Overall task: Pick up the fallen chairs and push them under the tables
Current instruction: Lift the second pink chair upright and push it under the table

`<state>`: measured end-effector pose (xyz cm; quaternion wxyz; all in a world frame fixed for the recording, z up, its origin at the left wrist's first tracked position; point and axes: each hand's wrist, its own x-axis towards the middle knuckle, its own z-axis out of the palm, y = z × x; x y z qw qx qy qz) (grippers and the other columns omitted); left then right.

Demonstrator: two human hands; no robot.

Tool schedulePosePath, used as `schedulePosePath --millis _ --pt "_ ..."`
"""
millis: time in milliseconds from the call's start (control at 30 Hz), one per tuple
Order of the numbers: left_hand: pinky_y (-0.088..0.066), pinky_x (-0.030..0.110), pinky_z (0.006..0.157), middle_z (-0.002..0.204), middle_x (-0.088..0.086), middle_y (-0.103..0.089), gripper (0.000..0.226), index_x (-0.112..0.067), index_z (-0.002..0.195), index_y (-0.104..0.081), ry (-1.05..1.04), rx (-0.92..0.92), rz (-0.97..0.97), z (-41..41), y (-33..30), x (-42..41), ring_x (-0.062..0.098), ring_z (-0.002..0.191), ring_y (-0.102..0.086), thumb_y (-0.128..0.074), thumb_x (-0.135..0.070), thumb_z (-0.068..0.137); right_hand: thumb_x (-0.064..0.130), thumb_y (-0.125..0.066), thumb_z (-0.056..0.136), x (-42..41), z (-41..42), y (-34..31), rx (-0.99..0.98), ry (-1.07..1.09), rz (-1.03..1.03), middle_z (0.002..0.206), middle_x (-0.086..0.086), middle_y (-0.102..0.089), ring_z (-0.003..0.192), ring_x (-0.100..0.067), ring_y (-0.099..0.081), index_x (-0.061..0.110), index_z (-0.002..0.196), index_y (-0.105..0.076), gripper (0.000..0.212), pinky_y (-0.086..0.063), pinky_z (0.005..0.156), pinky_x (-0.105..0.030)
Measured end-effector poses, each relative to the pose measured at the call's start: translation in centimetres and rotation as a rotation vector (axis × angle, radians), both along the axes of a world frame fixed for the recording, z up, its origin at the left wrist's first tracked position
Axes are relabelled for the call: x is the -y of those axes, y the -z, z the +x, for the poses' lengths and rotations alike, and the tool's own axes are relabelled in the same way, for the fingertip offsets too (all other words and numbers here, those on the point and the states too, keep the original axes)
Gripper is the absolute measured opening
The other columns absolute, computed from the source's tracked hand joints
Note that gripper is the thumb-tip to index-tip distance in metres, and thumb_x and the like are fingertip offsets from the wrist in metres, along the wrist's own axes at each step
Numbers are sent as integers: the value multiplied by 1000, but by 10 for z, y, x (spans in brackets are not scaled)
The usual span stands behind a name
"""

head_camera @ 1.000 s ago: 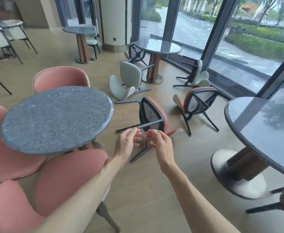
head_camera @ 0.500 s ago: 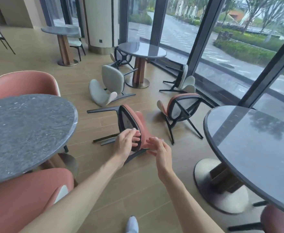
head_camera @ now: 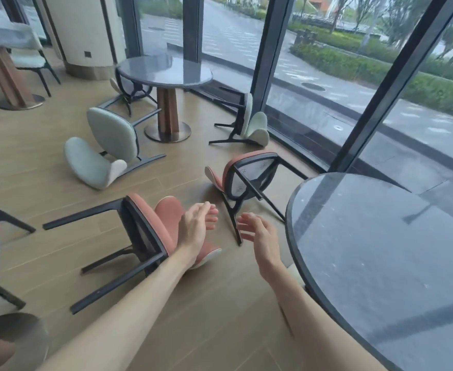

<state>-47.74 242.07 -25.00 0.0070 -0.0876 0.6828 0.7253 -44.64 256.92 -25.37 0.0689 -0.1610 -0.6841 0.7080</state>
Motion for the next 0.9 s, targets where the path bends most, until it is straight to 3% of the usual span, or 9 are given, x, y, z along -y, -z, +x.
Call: schedulePosePath --millis 200,333,433,567,733,900 --pt "-55 45 79 96 16 -74 26 -7 92 -70 -149 -28 4 -110 4 -7 31 85 -69 -50 -20 101 22 -54 94 -24 -139 15 -26 -127 -33 97 -6 -76 86 -18 -71 10 98 -73 23 -52 72 -26" --pt "-52 42 75 99 24 -69 27 0 99 -66 -314 0 22 -158 1 7 30 81 -66 -47 -19 103 24 -54 91 -22 -219 11 -47 -273 -55 93 -6 -77 88 -24 -72 9 96 -73 25 -55 75 -31" --pt "-51 39 73 98 22 -70 25 -5 95 -66 -455 19 26 -187 -3 17 27 79 -65 -48 -20 103 21 -53 94 -16 -281 2 -52 -407 -62 95 -7 -77 94 -29 -72 10 94 -73 22 -55 82 -38" --pt "-51 42 80 100 22 -69 25 -5 95 -65 -599 47 32 -218 -3 27 27 82 -63 -47 -19 103 19 -49 97 6 -346 -6 -29 -536 -91 100 -13 -75 98 -33 -70 9 94 -70 24 -54 88 -45" --pt "-53 47 86 106 24 -70 31 4 109 -65 -726 74 19 -270 8 49 28 85 -65 -48 -21 103 29 -53 87 46 -400 8 -8 -677 -91 100 -12 -75 95 -28 -71 3 100 -71 34 -55 85 -40" --pt "-53 49 86 105 25 -70 27 1 105 -66 -777 40 43 -346 15 86 30 87 -65 -48 -19 103 20 -50 97 91 -473 19 31 -729 -59 100 -11 -76 91 -24 -71 8 95 -71 24 -55 86 -42"
